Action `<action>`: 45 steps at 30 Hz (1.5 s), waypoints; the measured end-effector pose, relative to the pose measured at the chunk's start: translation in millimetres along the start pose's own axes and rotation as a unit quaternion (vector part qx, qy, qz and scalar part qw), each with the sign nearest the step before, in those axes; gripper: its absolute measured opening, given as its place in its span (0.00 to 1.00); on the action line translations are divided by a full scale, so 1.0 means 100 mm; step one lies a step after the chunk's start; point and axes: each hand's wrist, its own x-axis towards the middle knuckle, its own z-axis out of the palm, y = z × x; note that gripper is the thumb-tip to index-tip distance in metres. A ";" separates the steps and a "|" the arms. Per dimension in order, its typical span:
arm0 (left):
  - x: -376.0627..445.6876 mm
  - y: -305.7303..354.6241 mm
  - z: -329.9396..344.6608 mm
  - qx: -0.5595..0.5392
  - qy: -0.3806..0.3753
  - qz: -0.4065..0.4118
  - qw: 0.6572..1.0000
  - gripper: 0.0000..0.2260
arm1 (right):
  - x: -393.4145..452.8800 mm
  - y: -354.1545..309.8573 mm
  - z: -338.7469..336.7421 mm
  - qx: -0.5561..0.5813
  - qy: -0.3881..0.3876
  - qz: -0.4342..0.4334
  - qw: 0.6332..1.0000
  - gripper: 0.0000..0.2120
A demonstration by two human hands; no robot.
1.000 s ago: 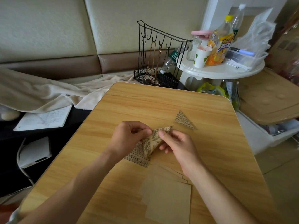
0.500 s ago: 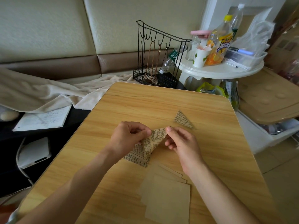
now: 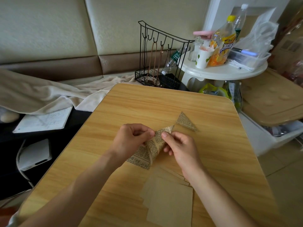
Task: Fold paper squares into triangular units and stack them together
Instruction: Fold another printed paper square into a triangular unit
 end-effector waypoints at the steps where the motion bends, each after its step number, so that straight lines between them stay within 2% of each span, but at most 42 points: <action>1: 0.00 0.00 0.01 -0.002 -0.004 -0.003 1.000 0.02 | 0.00 0.00 0.00 0.003 0.010 -0.001 1.000 0.13; 5: -0.01 0.02 0.01 -0.006 -0.019 -0.010 1.000 0.03 | -0.01 -0.01 0.00 0.034 0.026 0.010 0.999 0.10; 9: -0.02 0.03 -0.01 0.052 -0.055 -0.010 0.997 0.02 | 0.00 -0.01 0.00 0.048 0.040 0.022 0.998 0.06; 13: -0.02 0.02 -0.03 0.058 -0.063 -0.014 0.996 0.02 | 0.01 -0.01 -0.01 0.052 0.031 0.026 0.998 0.07; 18: -0.01 0.03 -0.03 -0.003 -0.038 -0.038 0.999 0.03 | 0.00 -0.03 -0.02 0.027 -0.017 0.025 0.999 0.11; 26: -0.01 0.02 -0.02 -0.007 -0.039 -0.038 0.998 0.04 | 0.03 0.03 -0.03 -0.017 0.012 -0.003 1.000 0.09; 33: 0.00 0.02 -0.02 -0.026 -0.017 -0.040 0.999 0.05 | 0.02 0.02 -0.05 -0.007 -0.025 0.012 1.000 0.09; 38: -0.01 0.01 -0.02 -0.017 -0.012 -0.038 0.999 0.04 | 0.02 0.03 -0.05 -0.019 -0.015 0.001 1.000 0.08; 42: 0.01 0.01 -0.04 -0.028 0.001 -0.033 0.999 0.03 | 0.01 0.02 -0.05 -0.030 -0.032 0.004 0.999 0.12; 45: 0.01 0.00 -0.04 -0.034 -0.002 -0.035 0.999 0.04 | 0.02 0.03 -0.06 -0.049 -0.028 0.003 0.998 0.08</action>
